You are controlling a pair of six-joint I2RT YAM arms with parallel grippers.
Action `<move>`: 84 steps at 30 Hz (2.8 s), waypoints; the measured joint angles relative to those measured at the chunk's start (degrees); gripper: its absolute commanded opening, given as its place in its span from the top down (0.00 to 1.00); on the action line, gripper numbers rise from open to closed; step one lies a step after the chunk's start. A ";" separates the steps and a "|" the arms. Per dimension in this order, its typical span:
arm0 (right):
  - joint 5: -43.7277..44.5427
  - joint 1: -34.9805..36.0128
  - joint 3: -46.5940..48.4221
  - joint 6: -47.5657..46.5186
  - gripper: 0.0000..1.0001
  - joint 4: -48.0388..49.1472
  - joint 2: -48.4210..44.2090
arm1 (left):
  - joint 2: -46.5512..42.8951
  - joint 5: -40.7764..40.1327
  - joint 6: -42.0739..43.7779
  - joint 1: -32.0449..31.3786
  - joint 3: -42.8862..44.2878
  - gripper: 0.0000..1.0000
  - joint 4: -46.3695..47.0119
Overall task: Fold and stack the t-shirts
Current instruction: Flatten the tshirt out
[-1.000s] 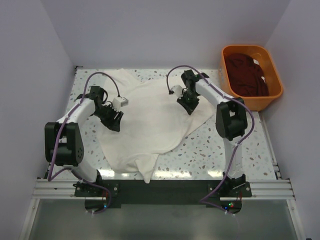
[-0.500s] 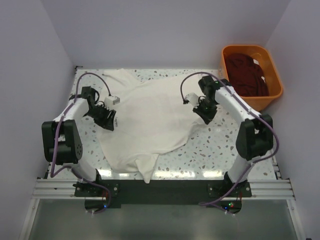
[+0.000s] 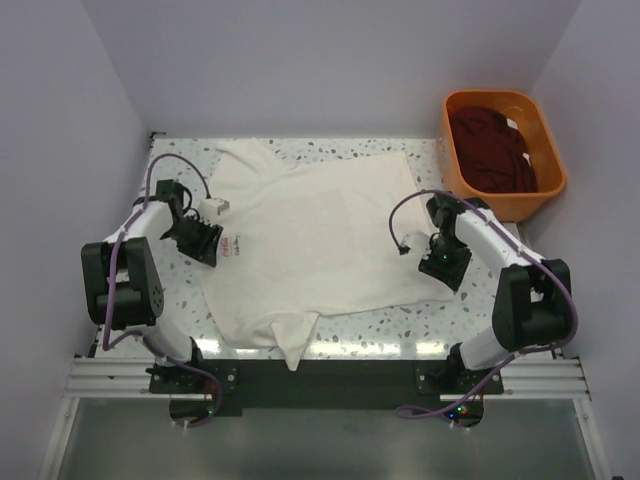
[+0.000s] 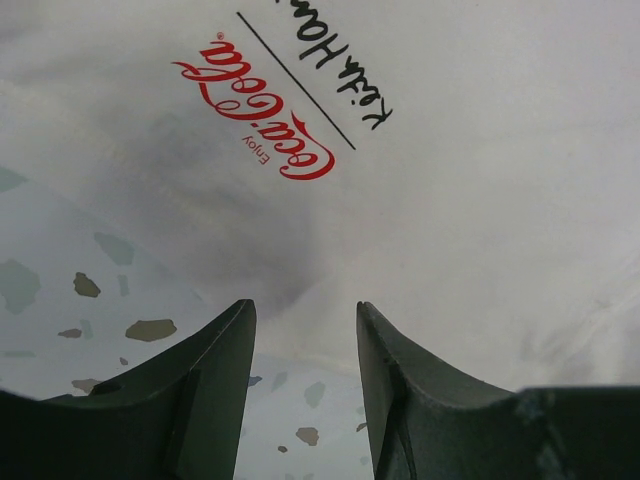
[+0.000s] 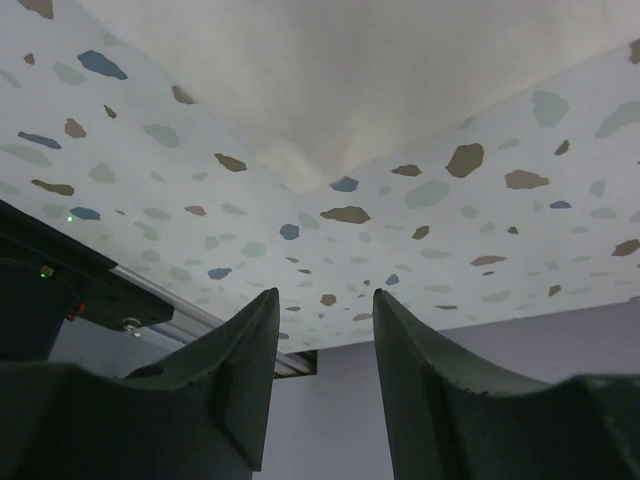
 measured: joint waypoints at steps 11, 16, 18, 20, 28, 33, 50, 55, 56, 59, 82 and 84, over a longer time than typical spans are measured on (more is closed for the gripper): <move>-7.15 1.11 19.17 7.28 0.56 -0.81 11.08 | 4.31 -1.57 -1.46 0.33 0.68 0.56 0.83; -9.03 4.39 19.80 11.63 0.67 2.21 19.91 | 9.79 -2.82 -3.91 0.46 5.66 0.66 0.31; -8.94 5.49 20.61 12.92 0.71 3.91 23.82 | 11.52 -2.97 -4.70 0.48 7.74 0.72 -0.33; -8.55 6.05 22.36 14.01 0.74 5.97 27.98 | 13.33 -3.02 -5.60 0.52 9.94 0.77 -0.57; -1.20 5.73 39.89 17.14 0.79 6.56 40.06 | 25.20 -1.25 -9.38 0.59 27.28 0.81 -3.02; 1.79 5.07 54.93 18.34 0.72 8.87 47.95 | 33.11 0.76 -10.01 0.63 40.94 0.63 -0.48; -18.14 36.76 31.26 21.27 0.54 14.01 14.86 | -8.96 29.88 5.20 7.74 3.78 0.44 -2.16; -17.53 46.86 31.36 21.29 0.57 16.70 21.88 | -7.76 31.56 3.45 10.71 -0.07 0.44 -3.10; -17.25 48.15 31.54 21.42 0.57 16.94 23.67 | -7.80 31.61 3.06 10.99 -0.07 0.44 -2.93; -16.35 50.88 32.52 22.18 0.57 17.05 28.37 | -8.13 31.45 2.27 11.50 -0.07 0.44 -2.86; -14.69 53.90 36.48 26.71 1.00 24.90 37.66 | -10.23 28.87 0.11 11.89 -1.51 0.45 -1.64; -14.93 53.33 36.41 27.28 1.00 25.16 37.55 | -10.25 28.48 0.17 12.00 -1.51 0.46 -1.64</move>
